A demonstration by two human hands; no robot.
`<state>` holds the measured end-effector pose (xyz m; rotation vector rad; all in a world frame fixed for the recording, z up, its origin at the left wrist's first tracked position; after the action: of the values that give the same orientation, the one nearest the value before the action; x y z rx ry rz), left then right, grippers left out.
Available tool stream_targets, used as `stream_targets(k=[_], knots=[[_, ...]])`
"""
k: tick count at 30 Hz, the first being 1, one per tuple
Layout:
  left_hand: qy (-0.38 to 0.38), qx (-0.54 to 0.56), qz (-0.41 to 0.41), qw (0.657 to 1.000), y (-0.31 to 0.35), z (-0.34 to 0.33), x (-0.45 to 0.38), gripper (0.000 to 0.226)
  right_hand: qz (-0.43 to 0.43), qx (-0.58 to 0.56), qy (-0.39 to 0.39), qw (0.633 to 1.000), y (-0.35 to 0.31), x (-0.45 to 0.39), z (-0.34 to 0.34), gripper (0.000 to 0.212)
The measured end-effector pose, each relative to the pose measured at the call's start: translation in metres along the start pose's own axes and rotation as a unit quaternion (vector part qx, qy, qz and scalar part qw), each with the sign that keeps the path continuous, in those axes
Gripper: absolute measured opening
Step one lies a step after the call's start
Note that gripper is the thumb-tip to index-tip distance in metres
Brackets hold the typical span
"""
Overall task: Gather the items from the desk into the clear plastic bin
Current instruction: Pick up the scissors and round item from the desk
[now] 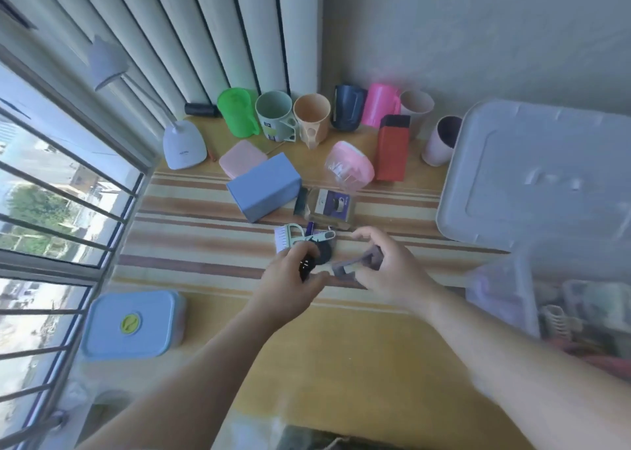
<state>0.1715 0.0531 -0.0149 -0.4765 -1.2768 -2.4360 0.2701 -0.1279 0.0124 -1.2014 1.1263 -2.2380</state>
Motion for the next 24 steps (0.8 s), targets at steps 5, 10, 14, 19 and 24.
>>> stream_targets(k=[5,10,14,19,24], knots=[[-0.039,-0.003,-0.08,0.996,0.099,-0.05,0.006,0.03,0.022,-0.05,0.085,0.995,0.018,0.087,0.06,0.053],[-0.056,0.031,-0.129,0.99,0.198,-0.114,0.023,0.029,0.048,-0.058,0.189,0.979,0.067,0.181,0.143,0.022],[-0.039,-0.008,-0.163,0.986,0.259,-0.173,0.032,0.027,-0.006,0.066,0.222,0.973,0.144,0.242,0.202,0.023],[-0.088,-0.129,-0.19,0.969,0.286,-0.256,0.023,0.028,-0.108,0.21,0.153,0.96,0.227,0.261,0.224,0.008],[-0.156,-0.25,-0.115,0.949,0.28,-0.311,0.019,0.034,-0.098,0.233,0.096,0.963,0.25,0.253,0.216,0.034]])
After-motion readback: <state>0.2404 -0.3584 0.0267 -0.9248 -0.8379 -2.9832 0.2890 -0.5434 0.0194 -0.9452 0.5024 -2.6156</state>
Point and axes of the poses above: each hand's wrist, its own x-axis away from the middle knuckle, its own z-axis out of the back of the hand, y = z × x, the point moved 4 cm from there along -x, towards the middle knuckle, and after that the axes turned 11 degrees about -y, right-handed, at the moved point
